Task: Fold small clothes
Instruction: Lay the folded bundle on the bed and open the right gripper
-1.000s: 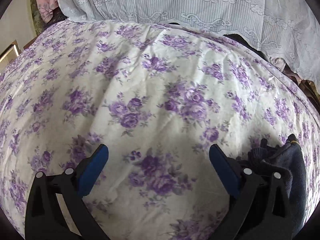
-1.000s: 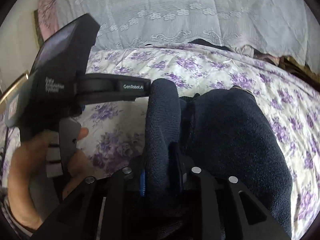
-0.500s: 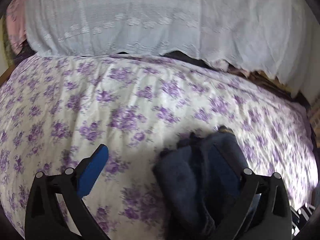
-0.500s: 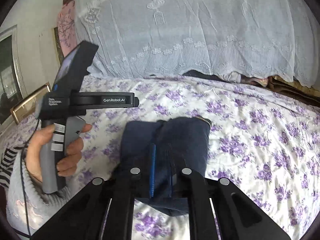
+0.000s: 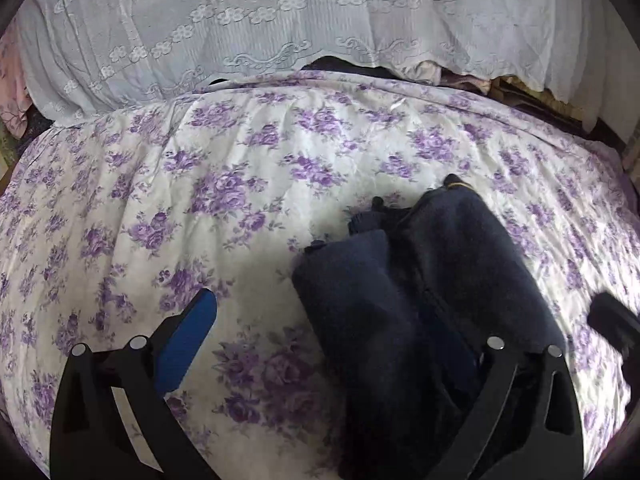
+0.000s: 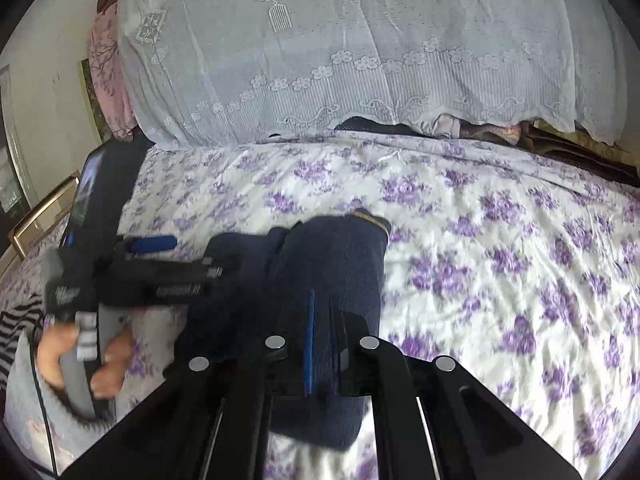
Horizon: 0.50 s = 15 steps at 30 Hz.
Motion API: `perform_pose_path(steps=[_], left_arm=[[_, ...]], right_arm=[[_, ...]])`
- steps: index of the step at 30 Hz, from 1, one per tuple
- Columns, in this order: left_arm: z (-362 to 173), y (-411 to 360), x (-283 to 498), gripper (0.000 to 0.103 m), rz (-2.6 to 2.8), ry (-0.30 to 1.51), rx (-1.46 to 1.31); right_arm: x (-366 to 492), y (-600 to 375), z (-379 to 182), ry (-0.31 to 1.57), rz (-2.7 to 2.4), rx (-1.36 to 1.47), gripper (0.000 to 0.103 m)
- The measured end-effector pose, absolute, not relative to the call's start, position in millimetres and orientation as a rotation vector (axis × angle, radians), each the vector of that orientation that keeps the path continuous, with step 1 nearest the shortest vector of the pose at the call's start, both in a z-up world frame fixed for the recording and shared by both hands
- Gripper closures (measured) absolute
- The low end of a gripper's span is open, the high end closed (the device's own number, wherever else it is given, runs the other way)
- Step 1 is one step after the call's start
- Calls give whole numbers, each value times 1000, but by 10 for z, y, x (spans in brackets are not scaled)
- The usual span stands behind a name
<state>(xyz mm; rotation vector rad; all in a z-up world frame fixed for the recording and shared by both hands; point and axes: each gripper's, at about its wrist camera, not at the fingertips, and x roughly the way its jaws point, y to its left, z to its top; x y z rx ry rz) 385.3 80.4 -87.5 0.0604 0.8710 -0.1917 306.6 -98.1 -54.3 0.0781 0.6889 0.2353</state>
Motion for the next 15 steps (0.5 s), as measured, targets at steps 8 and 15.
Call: perform_pose_path(steps=[8, 15], left_arm=[[-1300, 748, 3827, 4, -204, 956, 83], [-1111, 784, 3399, 4, -160, 883, 127]], right_arm=[[3883, -982, -1096, 859, 273, 151, 100], [3147, -1137, -871, 756, 339, 140, 96]])
